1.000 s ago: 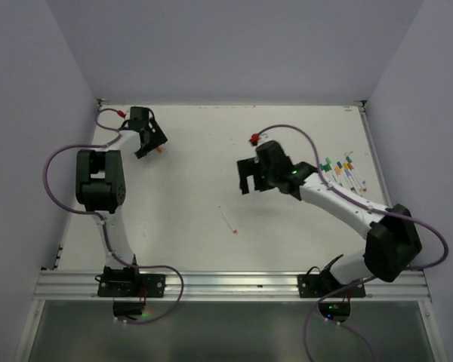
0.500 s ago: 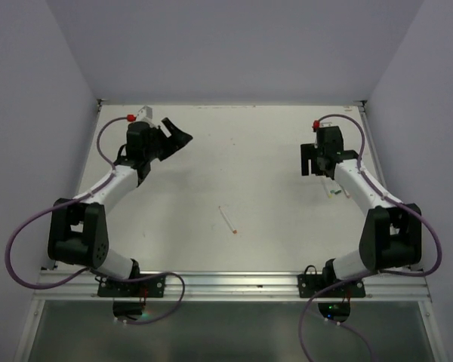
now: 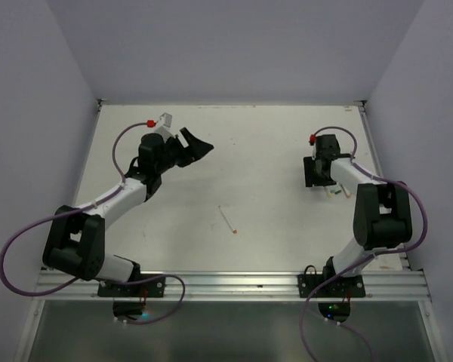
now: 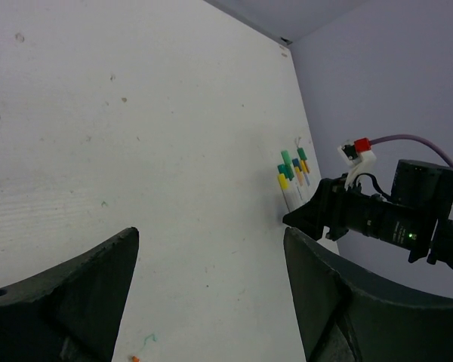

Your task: Open the pen caps

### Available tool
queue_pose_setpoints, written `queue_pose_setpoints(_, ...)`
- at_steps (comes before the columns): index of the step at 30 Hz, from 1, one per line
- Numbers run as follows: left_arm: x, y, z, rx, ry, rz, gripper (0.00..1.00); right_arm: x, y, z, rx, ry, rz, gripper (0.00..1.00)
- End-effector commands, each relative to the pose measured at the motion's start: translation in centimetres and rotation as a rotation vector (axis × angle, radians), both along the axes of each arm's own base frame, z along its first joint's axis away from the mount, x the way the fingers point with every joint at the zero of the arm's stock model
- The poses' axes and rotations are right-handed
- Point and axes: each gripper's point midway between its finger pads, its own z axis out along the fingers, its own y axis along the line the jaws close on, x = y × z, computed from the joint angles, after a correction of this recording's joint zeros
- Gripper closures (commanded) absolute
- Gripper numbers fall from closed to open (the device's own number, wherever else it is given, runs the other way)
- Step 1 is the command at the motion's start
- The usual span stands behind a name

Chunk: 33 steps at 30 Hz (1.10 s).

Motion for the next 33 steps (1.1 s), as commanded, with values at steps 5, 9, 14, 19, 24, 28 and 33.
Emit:
queue_pose_setpoints(5, -0.7, -0.4, 3.3, -0.034, -0.118, -0.027, 0.20, 1.0, -1.3, 0.4, -0.019, -0.055, -0.010, 0.45)
queue_pose_setpoints(9, -0.7, -0.5, 3.2, -0.031, -0.120, -0.029, 0.20, 1.2, -1.8, 0.3, -0.021, -0.052, -0.017, 0.44)
queue_pose_setpoints(14, -0.6, -0.7, 3.4, -0.031, -0.133, -0.038, 0.20, 1.4, -2.2, -0.1, -0.013, -0.038, -0.026, 0.44)
queue_pose_setpoints(19, -0.6, -0.8, 3.4, -0.031, -0.131, -0.046, 0.20, 1.2, -2.0, -1.0, -0.002, -0.020, -0.020, 0.45)
queue_pose_setpoints(24, -0.6, -0.8, 3.6, -0.028, -0.135, -0.047, 0.20, 0.9, -1.8, -1.8, 0.003, 0.003, -0.014, 0.51)
queue_pose_setpoints(28, -0.7, -0.8, 3.6, -0.030, -0.134, -0.051, 0.20, 0.4, -1.8, -3.3, 0.007, 0.046, -0.013, 0.56)
queue_pose_setpoints(33, -0.7, -0.7, 4.0, -0.027, -0.145, -0.049, 0.20, -0.1, -1.9, -4.3, 0.002, 0.064, -0.015, 0.55)
